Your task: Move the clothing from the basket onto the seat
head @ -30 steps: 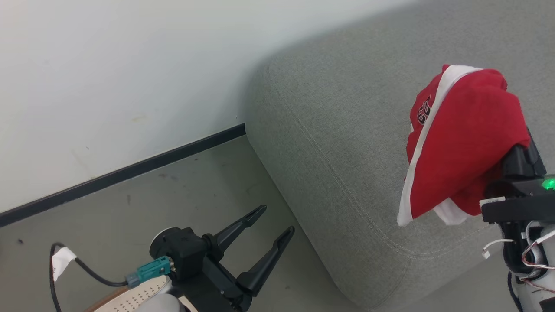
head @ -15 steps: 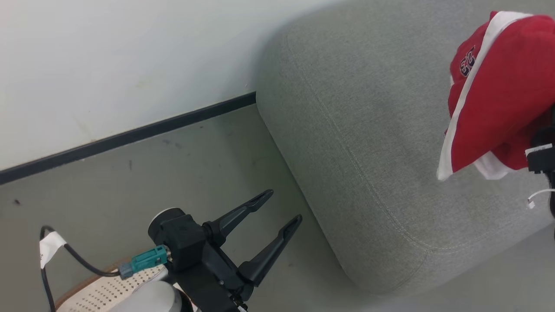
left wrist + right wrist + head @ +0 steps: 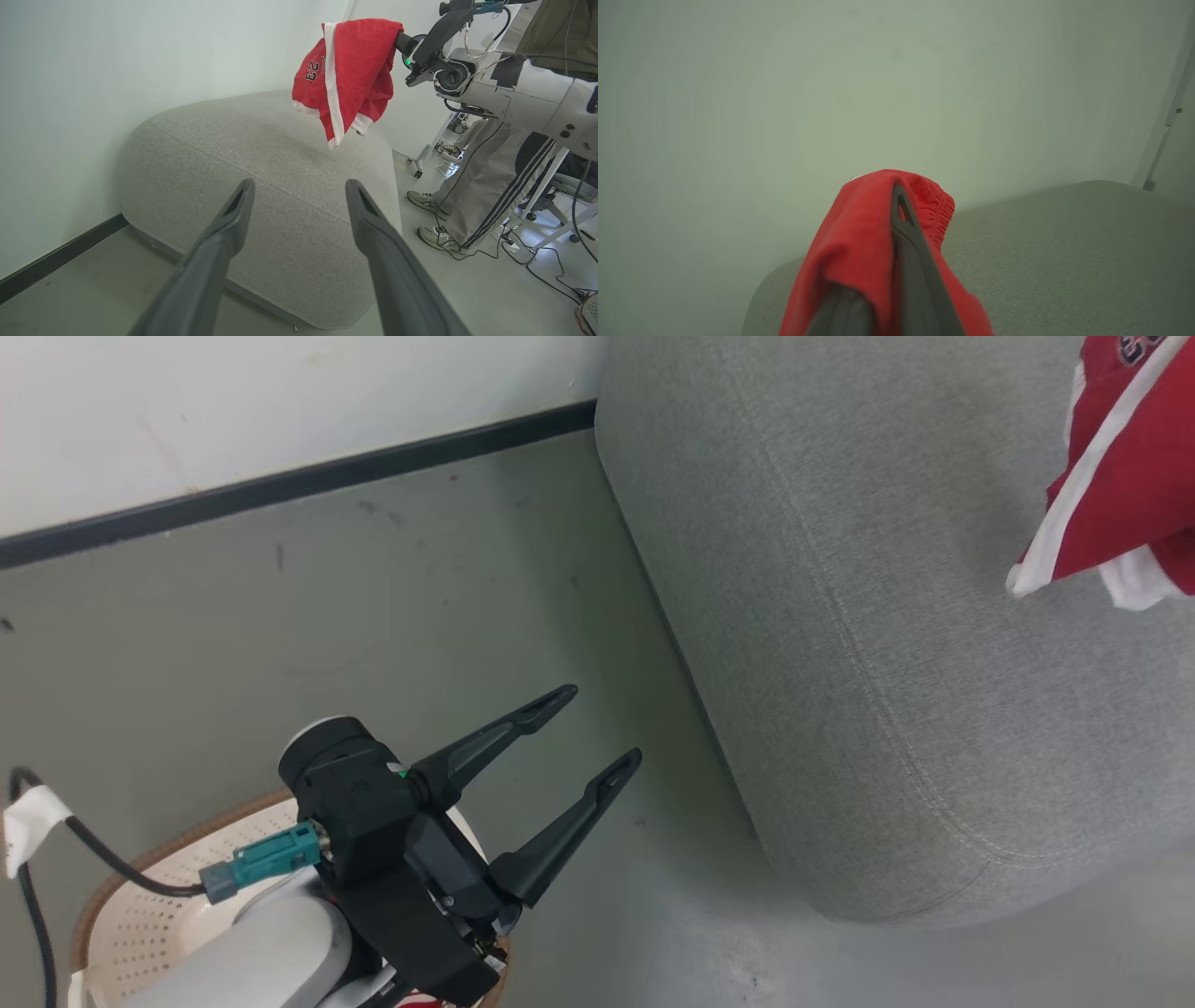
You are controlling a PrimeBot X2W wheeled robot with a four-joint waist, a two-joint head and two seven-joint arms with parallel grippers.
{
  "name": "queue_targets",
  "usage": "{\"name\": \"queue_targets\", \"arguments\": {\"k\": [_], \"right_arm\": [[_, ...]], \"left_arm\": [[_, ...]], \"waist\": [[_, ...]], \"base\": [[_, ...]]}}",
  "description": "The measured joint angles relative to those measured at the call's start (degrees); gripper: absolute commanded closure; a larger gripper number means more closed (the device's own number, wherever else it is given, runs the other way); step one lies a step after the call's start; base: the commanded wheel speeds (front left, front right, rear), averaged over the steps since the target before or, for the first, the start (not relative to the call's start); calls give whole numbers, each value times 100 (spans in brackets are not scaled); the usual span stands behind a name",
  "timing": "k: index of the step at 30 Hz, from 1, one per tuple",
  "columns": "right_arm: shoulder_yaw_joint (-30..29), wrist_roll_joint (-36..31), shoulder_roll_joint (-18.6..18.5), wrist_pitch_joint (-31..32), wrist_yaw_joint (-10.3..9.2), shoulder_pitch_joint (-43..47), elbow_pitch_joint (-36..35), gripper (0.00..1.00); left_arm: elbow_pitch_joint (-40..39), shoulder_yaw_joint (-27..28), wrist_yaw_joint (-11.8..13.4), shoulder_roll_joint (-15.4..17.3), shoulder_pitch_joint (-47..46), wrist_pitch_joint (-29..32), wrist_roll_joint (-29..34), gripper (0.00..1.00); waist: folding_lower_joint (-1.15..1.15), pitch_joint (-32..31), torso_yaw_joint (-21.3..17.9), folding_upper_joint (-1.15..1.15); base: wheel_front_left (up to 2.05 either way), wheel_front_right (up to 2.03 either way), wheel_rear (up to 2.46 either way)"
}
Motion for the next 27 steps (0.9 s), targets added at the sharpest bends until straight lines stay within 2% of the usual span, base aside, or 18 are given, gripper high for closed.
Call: {"name": "queue_targets", "arguments": {"k": [10,22,25,27], "right_arm": [[-335,12,-80,-59,-303,-675,299,100],[12,-309,-3,-78,-324,-883,1029,100],[57,-419,33,-74,-538,-878,1366,100],[101,-421,55,23,-583,-878,1590,100]], "left_arm": [[-216,100,-2,220,-310,136,16,0],[-203,183,-42,310,-424,149,16,0],[-121,203,-42,347,-424,118,15,0],[-73,204,-42,347,-424,97,12,0]], "waist": [[0,742,233,0],[0,1302,552,0],[-1,1335,605,0],[0,1308,613,0]], "base": [[0,0,0],[0,0,0],[0,0,0],[0,0,0]]}}
